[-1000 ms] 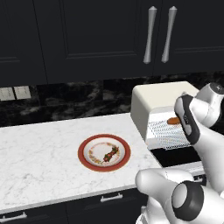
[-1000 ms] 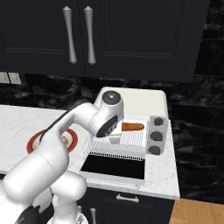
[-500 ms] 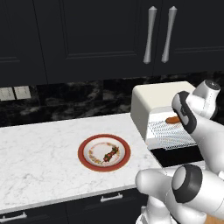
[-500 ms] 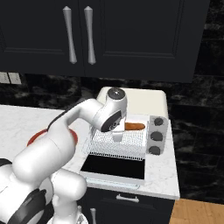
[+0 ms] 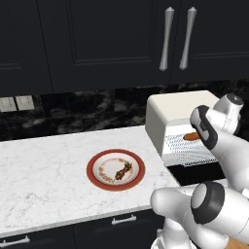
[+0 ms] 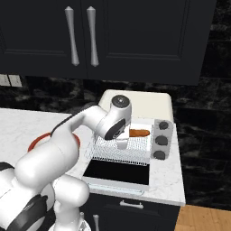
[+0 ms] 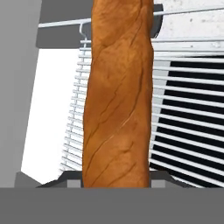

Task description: Pick up the kebab skewer and baguette bread, and place them inside the toaster oven. Close the toaster oven door and start by setting the timer.

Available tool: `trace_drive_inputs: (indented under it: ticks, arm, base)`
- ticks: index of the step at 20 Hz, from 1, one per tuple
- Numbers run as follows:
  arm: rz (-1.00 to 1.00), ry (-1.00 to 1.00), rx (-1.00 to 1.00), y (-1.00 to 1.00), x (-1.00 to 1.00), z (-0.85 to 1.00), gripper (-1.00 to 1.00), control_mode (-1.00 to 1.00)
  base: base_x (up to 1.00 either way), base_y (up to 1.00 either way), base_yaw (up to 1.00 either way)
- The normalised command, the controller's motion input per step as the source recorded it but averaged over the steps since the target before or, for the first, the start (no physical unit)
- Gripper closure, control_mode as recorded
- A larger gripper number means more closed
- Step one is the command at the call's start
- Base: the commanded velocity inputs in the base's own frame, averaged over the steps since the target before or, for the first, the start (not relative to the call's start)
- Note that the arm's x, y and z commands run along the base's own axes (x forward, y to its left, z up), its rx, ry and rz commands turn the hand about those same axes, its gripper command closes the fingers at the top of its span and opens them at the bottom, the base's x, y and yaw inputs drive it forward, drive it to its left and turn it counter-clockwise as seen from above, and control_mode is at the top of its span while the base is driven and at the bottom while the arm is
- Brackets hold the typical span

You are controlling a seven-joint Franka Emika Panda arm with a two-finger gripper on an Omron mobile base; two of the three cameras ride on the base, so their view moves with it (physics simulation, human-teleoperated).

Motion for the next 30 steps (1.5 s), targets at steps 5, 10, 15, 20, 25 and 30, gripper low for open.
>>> trace_drive_inputs:
  ticks: [5, 10, 15, 20, 25, 30]
  arm:
    - [0.00, 0.00, 0.00, 0.00, 0.22, -0.15, 1.00, -1.00]
    - [0.00, -0.03, 0.00, 0.02, 0.30, -0.28, 1.00, -1.00]
    - [0.00, -0.04, 0.00, 0.04, 0.21, -0.38, 1.00, -1.00]
    - [0.00, 0.00, 0.05, 0.01, 0.08, -0.40, 1.00, -1.00]
    - [0.00, 0.00, 0.15, 0.01, 0.12, -0.39, 1.00, -1.00]
    - [0.00, 0.00, 0.06, 0.00, 0.15, -0.26, 1.00, -1.00]
  base:
    - [0.00, 0.00, 0.00]
    - [0.00, 0.00, 0.00]
    - [0.00, 0.00, 0.00]
    - [0.00, 0.00, 0.00]
    - [0.00, 0.00, 0.00]
    - [0.00, 0.00, 0.00]
